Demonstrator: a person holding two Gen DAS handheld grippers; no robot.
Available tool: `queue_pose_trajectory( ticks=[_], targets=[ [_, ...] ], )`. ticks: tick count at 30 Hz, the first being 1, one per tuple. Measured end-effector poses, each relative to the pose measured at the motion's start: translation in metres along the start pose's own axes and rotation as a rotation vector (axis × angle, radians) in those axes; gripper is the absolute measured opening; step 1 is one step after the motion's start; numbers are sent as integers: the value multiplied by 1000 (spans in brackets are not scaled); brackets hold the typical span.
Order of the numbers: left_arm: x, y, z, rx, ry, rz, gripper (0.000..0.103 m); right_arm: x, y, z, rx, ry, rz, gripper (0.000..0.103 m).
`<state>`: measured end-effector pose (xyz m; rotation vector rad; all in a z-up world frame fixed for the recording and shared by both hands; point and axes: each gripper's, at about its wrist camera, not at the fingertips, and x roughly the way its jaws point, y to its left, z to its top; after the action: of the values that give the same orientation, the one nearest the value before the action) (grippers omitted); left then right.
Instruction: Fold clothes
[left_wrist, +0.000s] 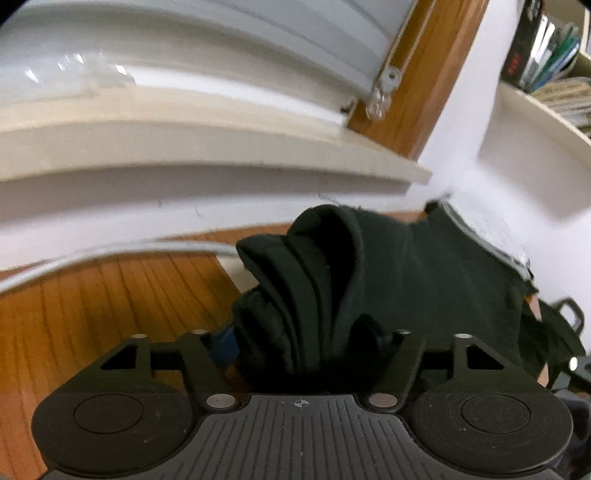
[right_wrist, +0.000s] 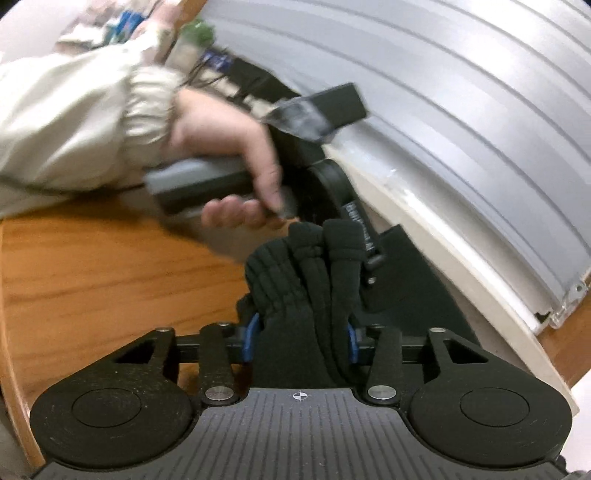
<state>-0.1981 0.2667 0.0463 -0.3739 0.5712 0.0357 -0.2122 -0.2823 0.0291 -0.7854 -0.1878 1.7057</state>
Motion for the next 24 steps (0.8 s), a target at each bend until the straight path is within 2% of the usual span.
queue_pose_trajectory(
  ticks=[1, 5, 8, 12, 16, 19, 21, 23, 24],
  targets=[
    [-6, -2, 1, 0, -15, 8, 55, 0, -1, 2, 5, -13, -4, 41],
    [-35, -6, -5, 23, -42, 55, 54, -6, -4, 16, 15, -70, 40, 40],
    [-58, 4, -11, -15, -49, 67, 54, -9, 0, 26, 12, -116, 82, 39],
    [-74, -12, 10, -18, -89, 101, 49, -14, -11, 36, 45, -186, 76, 38],
    [-79, -64, 61, 58, -148, 100, 47, -42, -57, 41, 114, -266, 4, 37],
    [-65, -127, 111, 155, -179, 84, 46, -70, -99, 38, 159, -315, -82, 37],
    [-42, -176, 141, 207, -194, 58, 46, -94, -136, 25, 214, -335, -145, 37],
    [-10, -226, 168, 235, -211, 27, 55, -118, -170, 5, 278, -344, -208, 37],
    [7, -247, 177, 237, -216, 15, 64, -127, -189, -9, 328, -336, -227, 37]
  ],
)
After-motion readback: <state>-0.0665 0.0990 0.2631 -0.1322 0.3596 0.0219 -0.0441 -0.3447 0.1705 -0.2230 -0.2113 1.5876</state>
